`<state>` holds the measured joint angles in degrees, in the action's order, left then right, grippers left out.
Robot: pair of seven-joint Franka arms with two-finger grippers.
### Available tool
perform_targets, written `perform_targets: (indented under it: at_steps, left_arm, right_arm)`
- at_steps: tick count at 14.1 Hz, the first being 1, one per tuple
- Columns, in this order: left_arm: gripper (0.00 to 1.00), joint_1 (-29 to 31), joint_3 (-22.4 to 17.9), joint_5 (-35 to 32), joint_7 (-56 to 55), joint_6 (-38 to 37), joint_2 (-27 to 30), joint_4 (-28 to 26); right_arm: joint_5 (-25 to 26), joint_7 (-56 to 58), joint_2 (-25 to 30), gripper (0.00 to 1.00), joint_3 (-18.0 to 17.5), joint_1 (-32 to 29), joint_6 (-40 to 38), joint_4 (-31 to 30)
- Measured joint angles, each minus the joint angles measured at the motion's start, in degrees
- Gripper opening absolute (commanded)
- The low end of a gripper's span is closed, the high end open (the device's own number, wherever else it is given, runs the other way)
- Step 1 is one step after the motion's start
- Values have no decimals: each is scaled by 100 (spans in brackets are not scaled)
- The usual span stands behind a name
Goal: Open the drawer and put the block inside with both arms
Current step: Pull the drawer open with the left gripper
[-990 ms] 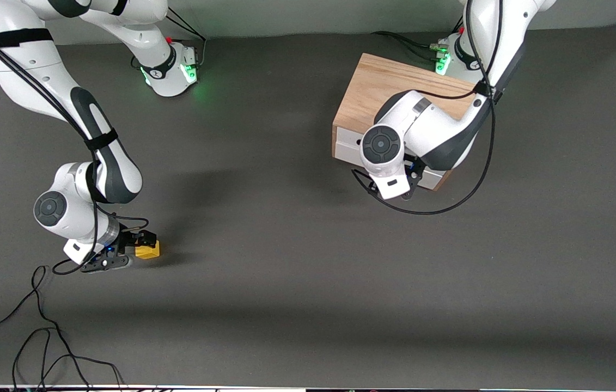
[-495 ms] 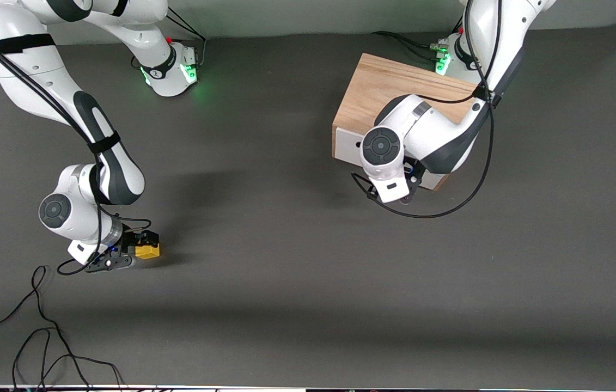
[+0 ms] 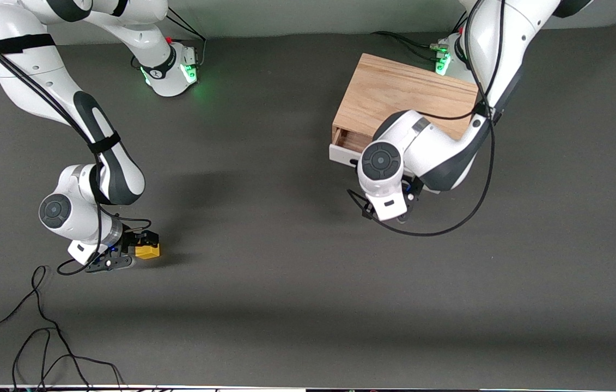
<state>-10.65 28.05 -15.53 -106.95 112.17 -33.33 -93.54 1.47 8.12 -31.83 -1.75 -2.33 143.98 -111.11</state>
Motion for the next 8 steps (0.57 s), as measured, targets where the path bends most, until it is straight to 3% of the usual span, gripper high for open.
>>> perform_targets:
  at_steps: [3, 8]
  left_arm:
    - [100, 22, -2, -48, 0, 99, -319, 513]
    - [100, 21, 5, -128, 0, 411, -467, 695]
  right_arm:
    - [0, 2, -2, 85, 0, 0, 0, 1]
    - [0, 20, -3, 55, 0, 0, 0, 2]
